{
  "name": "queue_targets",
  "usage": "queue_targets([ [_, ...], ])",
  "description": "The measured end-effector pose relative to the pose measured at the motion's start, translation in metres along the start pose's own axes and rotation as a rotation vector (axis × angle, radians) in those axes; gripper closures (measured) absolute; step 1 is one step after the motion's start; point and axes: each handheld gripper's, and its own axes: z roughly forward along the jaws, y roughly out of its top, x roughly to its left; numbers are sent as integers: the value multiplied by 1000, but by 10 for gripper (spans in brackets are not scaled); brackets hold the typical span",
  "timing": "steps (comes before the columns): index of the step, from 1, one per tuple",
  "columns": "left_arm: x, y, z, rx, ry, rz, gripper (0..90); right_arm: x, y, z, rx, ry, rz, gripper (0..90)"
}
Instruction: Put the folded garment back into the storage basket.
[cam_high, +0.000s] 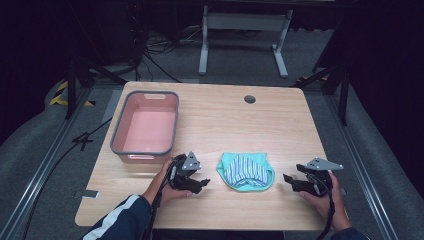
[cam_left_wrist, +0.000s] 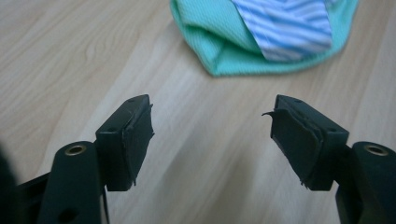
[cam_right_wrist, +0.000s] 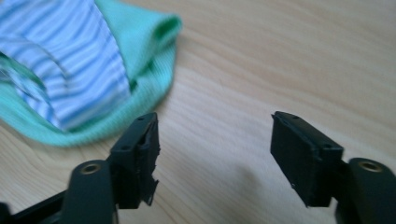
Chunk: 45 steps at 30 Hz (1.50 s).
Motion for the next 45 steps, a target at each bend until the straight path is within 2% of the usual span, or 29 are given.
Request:
queue_targets([
  [2,0,9,6,13,10,2,300,4,9,-1,-21,16,1,364],
  [5,2,20,15,14,24,-6,315,11,22,2,-25,39,-24,394],
  [7,4,27,21,18,20,-16,313,16,29,7,-11,43,-43,406],
  [9,7,33,29,21,35,-20,319,21,36,15,0,52,-70,423],
  [12,12,38,39,22,31,-48,320,26,44,28,17,68,-74,441],
  [14,14,41,42,24,30,-49,320,26,46,32,23,68,-74,449],
  [15,15,43,48,25,27,-59,322,27,49,41,41,68,-75,457],
  [20,12,48,62,61,33,-61,301,26,49,54,71,66,-56,468],
  [22,13,47,68,80,33,-80,290,26,48,57,75,77,-48,466],
  [27,13,46,73,97,18,-88,237,29,45,62,115,95,-48,437],
  [29,13,45,73,99,20,-86,230,32,44,65,135,92,-64,424],
  [31,12,45,73,92,22,-92,229,34,42,65,112,86,-70,424],
  [33,12,45,73,92,28,-93,229,31,40,66,106,101,-36,422],
  [34,12,45,73,94,29,-88,229,31,39,65,101,101,-36,422],
  [37,12,44,73,89,28,-89,233,33,39,65,112,95,-35,463],
  [39,11,44,72,91,27,-88,259,35,40,63,116,105,-35,530],
  [40,10,44,71,88,14,-84,333,37,40,62,120,114,-33,599],
  [45,8,46,70,82,-25,-70,553,42,41,61,130,125,-22,716],
])
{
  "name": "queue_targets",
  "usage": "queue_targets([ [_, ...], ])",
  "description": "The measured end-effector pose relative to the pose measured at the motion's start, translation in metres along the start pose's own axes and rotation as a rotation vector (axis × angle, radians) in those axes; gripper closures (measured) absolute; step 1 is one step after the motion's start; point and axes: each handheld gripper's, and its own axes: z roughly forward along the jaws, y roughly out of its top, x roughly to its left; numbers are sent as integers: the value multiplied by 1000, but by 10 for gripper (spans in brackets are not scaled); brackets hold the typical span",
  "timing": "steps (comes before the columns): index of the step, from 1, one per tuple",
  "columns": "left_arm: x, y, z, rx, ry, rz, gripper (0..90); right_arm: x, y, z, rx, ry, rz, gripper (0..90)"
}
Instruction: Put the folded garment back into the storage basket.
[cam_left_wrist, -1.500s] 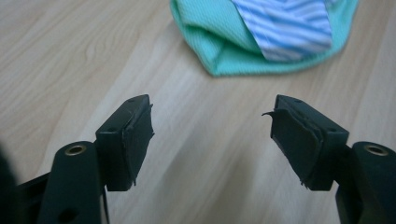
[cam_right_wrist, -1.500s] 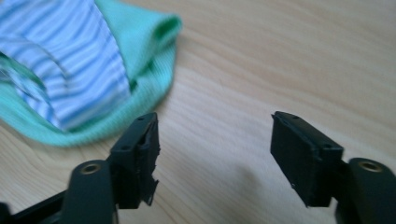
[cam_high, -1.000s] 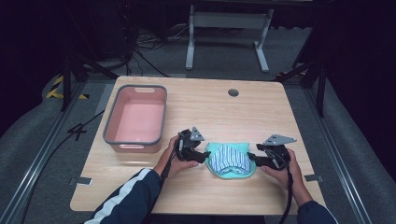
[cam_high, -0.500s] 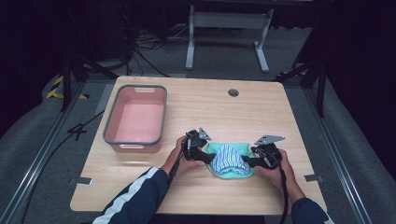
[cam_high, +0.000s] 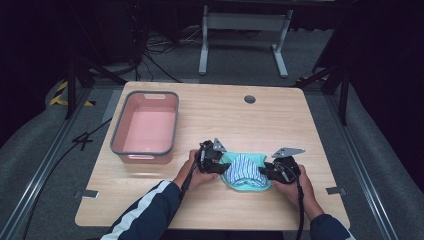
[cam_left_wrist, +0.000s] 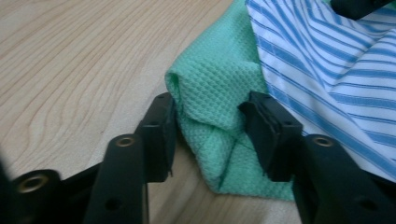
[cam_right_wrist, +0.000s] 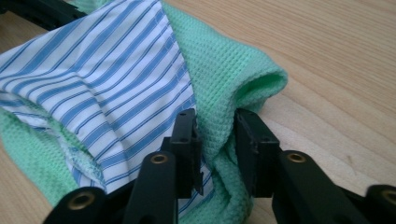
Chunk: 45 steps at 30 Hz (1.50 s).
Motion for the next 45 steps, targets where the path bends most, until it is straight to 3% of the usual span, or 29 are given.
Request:
queue_targets([
  [5,2,1,0,6,-64,8,708,3,-1,-1,-4,8,17,784],
  [12,-1,6,-1,35,-65,29,789,6,-2,-4,-5,2,-1,819],
  [21,-6,14,-7,71,-37,74,803,10,1,-11,-21,6,-14,830],
  [45,1,31,-30,66,-23,103,815,16,19,-18,-70,3,-8,834],
])
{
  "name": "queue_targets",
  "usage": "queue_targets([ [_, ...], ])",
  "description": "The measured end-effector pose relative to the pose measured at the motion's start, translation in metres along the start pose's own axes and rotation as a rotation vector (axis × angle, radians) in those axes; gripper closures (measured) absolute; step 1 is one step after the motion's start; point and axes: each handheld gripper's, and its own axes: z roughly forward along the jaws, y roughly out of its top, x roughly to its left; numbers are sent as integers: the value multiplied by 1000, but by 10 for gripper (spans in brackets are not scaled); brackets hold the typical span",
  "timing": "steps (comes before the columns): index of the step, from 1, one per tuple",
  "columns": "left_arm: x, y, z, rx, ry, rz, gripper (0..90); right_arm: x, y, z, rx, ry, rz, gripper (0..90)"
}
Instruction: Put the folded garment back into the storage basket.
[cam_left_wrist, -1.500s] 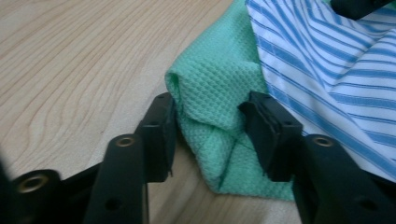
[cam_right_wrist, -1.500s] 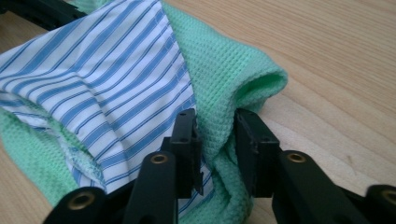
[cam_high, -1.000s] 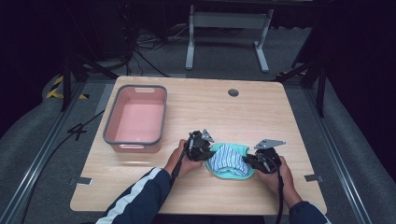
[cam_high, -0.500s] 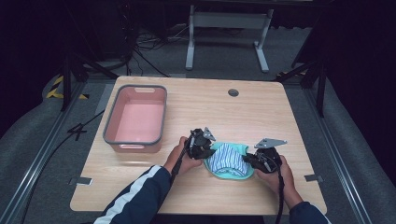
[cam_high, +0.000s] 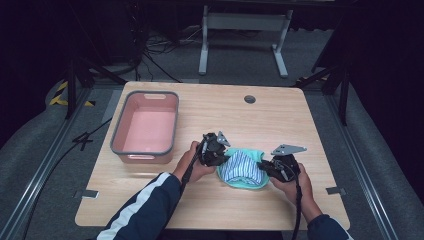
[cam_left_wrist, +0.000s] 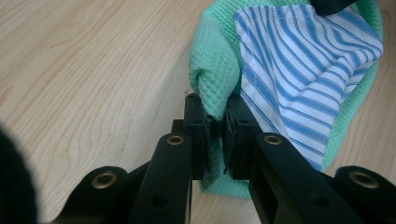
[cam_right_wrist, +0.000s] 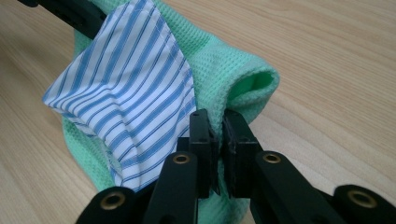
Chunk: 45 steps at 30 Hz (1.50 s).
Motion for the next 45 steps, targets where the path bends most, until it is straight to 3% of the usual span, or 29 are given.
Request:
queue_targets([
  [7,6,-3,-11,-20,-6,-24,818,2,8,0,-24,6,15,834],
  [13,10,0,-25,-19,18,7,821,6,18,2,-40,2,11,836],
  [18,15,4,-37,-23,31,-2,822,10,31,1,-58,7,9,836],
  [22,17,9,-50,-19,52,14,822,13,44,-1,-72,14,20,837],
  [30,26,14,-71,-39,89,20,823,25,75,-5,-85,-2,-44,838],
  [45,43,11,-100,-65,146,20,823,38,112,0,-94,-2,-119,839],
])
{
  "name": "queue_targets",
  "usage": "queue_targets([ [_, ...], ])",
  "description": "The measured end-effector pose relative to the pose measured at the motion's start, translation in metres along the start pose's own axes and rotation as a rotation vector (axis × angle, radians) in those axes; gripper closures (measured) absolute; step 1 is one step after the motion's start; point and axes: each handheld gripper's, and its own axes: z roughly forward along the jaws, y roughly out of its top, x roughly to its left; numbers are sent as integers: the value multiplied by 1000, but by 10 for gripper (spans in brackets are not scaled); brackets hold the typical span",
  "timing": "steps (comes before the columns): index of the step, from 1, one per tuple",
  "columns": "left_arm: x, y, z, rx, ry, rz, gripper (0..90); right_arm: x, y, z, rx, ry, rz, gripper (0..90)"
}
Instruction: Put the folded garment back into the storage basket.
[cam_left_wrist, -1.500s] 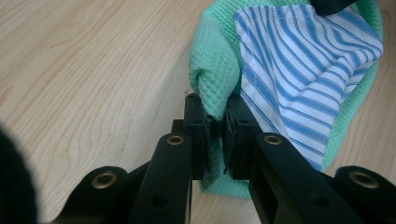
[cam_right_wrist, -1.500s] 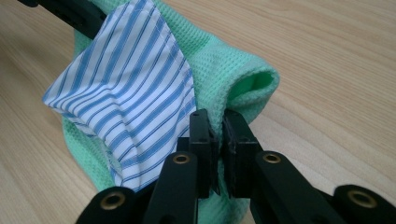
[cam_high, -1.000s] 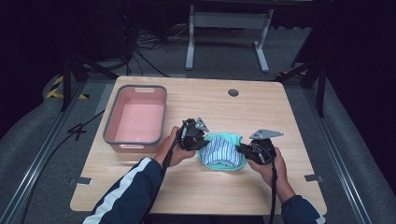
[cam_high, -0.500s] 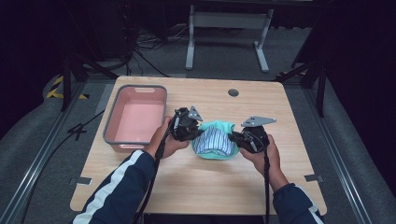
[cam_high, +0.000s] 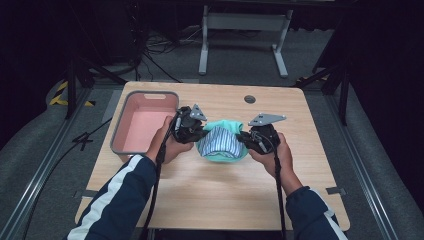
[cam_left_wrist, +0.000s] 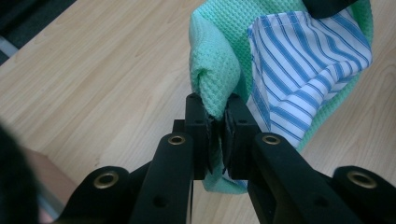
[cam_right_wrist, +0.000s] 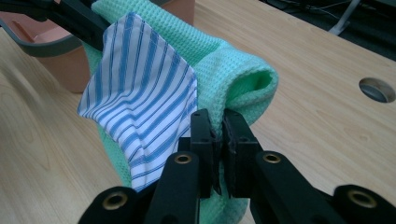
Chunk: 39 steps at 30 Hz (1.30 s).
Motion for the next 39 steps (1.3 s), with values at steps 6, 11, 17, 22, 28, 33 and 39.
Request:
queue_targets([
  [6,7,-5,-12,-13,28,-5,823,7,18,5,-7,7,-45,839],
  [11,15,-10,-25,-23,40,-27,823,14,32,9,-16,26,-67,839],
  [17,24,-14,-39,-24,70,-36,823,21,48,15,-25,43,-77,839],
  [22,32,-18,-51,-27,92,-54,823,27,62,22,-31,53,-93,839],
  [28,40,-24,-65,-21,122,-68,823,35,77,31,-34,67,-95,839],
  [33,47,-30,-76,-23,141,-88,823,43,87,40,-35,79,-94,839],
  [39,63,-45,-97,-4,188,-116,823,59,104,57,-36,106,-113,839],
])
